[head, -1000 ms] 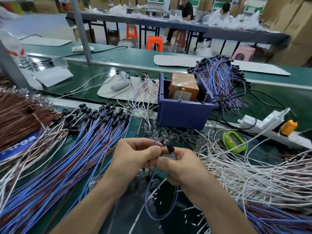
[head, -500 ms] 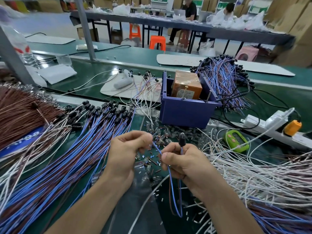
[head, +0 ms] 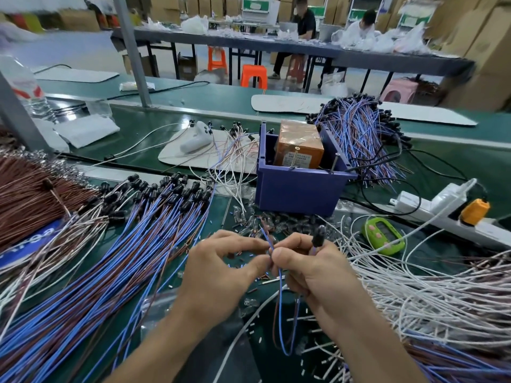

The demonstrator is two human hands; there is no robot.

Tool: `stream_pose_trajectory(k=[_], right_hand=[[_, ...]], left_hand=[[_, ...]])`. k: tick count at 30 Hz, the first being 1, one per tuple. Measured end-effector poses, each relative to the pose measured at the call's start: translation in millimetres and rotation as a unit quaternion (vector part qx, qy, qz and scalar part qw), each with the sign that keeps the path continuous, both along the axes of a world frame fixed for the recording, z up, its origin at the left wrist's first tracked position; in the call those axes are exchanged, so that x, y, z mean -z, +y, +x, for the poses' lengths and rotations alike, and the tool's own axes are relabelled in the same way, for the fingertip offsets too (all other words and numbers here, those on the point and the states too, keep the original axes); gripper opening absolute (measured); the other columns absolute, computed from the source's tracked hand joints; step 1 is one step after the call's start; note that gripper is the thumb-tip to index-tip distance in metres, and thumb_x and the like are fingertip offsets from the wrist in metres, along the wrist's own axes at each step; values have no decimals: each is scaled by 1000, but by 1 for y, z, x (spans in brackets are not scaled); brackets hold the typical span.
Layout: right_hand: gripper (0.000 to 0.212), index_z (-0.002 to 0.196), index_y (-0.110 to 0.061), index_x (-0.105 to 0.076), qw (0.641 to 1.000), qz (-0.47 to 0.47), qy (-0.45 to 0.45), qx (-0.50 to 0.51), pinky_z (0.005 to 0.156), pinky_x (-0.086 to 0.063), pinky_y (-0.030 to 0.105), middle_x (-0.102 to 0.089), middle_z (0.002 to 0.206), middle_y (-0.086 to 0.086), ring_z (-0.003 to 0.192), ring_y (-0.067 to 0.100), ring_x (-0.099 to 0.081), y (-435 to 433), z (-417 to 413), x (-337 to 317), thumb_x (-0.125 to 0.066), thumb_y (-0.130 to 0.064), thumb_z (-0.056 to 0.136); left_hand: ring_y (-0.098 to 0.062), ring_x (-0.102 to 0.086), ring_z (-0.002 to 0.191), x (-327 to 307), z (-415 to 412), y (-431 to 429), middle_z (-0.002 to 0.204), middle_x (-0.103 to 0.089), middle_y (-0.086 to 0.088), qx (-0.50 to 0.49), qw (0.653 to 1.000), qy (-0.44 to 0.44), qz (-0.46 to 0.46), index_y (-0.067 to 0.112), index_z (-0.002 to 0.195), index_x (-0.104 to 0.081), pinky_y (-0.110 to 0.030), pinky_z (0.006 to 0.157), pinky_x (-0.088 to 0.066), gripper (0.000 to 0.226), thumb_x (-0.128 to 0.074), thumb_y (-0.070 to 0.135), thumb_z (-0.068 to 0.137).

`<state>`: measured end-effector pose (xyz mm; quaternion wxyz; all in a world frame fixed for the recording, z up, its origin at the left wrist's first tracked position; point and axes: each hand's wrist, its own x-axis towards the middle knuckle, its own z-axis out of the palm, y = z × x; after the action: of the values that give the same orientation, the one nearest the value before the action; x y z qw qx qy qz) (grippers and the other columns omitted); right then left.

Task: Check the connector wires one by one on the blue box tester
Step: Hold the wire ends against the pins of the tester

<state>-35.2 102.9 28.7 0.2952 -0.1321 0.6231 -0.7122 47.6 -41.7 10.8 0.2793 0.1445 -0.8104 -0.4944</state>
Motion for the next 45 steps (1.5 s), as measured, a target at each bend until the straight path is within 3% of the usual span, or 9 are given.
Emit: stream_pose_trajectory(k=[4, 7, 13, 16, 22, 29, 34, 39, 45], right_hand=[[17, 74, -10, -71, 1000, 12, 2, 8, 42, -27, 20, -65, 65, 16, 42, 10, -32, -3, 1, 1, -70, 3, 84], [12, 79, -7, -67, 1000, 18, 23, -7, 41, -27, 19, -67, 65, 14, 43, 11, -34, -7, 3, 0, -69, 1, 88], [21, 75, -12, -69, 999, 27, 30, -23, 41, -29, 16, -69, 66, 9, 41, 6, -36, -8, 9, 7, -67, -2, 93], [16, 81, -7, -71, 998, 4, 57, -17, 45, -38, 10, -66, 67, 5, 43, -2, -49, -12, 9, 6, -66, 1, 93], [18, 78, -5, -69, 998, -37, 51, 27, 45, -40, 8, -63, 56, -4, 41, -1, -52, -10, 9, 9, -65, 6, 92], [26, 69, -11, -72, 994, -30, 31, 101, 42, -31, 15, -57, 62, 0, 43, 3, -36, -12, 2, 11, -68, -7, 94], [23, 74, -11, -68, 985, -33, -8, 171, 41, -33, 13, -71, 63, 1, 40, 3, -42, -10, -7, 0, -65, -7, 97], [18, 85, -12, -57, 971, -83, -48, 220, 36, -26, 20, -76, 73, 10, 33, 12, -29, 13, -35, -23, -56, -12, 103], [25, 76, -14, -57, 940, -113, -46, 318, 36, -23, 20, -65, 55, 4, 35, 8, -30, 9, -69, -29, -64, -14, 99]], left_hand=[[-9, -75, 82, -2, -3, -2, 84, -78, 10, 44, 991, 15, 122, 46, 79, -81, -24, 76, -57, 19, -80, 42, 60], [-15, -75, 67, -6, -3, -2, 74, -79, -5, 70, 973, 29, 218, 31, 77, -84, -21, 65, -58, 17, -82, 21, 64], [-4, -71, 66, -4, -2, -3, 71, -78, 4, 3, 984, -13, 175, 34, 74, -82, -15, 64, -53, 27, -88, 8, 74], [-5, -71, 67, -4, -2, -4, 72, -77, 9, -42, 989, -1, 139, 39, 79, -80, -18, 66, -55, 16, -87, 26, 71], [-15, -77, 82, -7, -2, 3, 82, -80, 5, 33, 985, 10, 169, 44, 84, -82, -35, 81, -61, 22, -81, 29, 68], [-9, -77, 86, -5, -11, 9, 90, -81, 5, 83, 980, -2, 182, 43, 92, -83, -25, 77, -61, 42, -81, 9, 68], [-6, -75, 65, -16, -32, 14, 71, -78, 10, -19, 992, -23, 120, 41, 81, -82, -18, 60, -56, 28, -87, 15, 72], [-14, -65, 46, -35, -56, 12, 66, -76, -6, -79, 954, 27, 289, 14, 75, -80, -19, 48, -51, 18, -79, -4, 79], [-11, -65, 46, -42, -94, 25, 54, -70, 3, -190, 927, 92, 309, 17, 72, -75, -26, 52, -57, 19, -74, 7, 88]])
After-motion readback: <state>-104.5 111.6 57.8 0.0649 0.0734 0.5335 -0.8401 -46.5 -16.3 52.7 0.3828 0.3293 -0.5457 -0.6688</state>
